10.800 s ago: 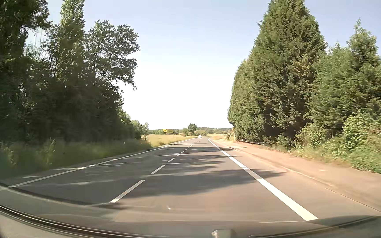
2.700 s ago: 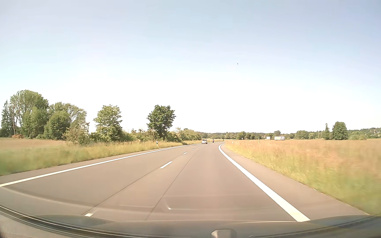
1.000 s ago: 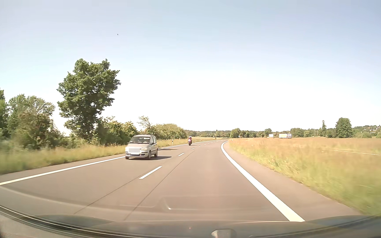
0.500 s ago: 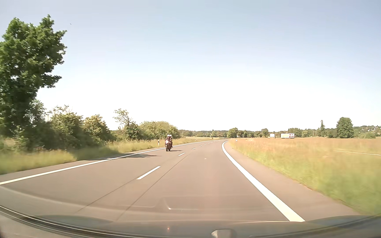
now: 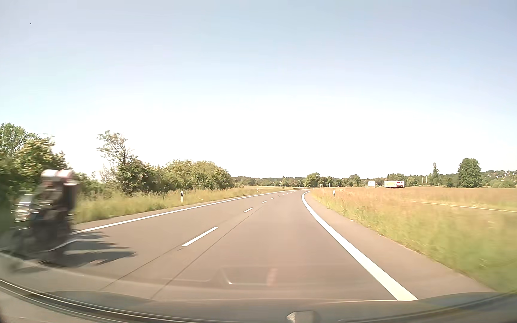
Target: Follow the waypoints while adhering to traffic rules and regulations
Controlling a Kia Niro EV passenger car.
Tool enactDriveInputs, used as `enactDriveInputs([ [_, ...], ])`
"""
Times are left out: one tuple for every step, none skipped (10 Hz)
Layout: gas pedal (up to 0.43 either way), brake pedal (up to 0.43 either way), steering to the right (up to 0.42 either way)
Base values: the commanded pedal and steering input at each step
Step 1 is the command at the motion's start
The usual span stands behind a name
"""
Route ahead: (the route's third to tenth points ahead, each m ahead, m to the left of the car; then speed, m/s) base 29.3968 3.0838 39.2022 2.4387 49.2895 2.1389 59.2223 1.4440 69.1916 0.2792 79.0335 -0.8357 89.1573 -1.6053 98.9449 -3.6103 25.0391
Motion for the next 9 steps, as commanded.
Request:
enactDriveInputs([
  [0.398, 0.030, 0.009],
  [0.378, 0.030, 0.009],
  [0.370, 0.030, 0.009],
  [0.358, 0.030, 0.009],
  [0.339, 0.030, 0.009],
  [0.331, 0.030, 0.009],
  [0.311, 0.030, 0.009],
  [0.287, 0.030, 0.009],
  [0.268, 0.030, 0.009],
])
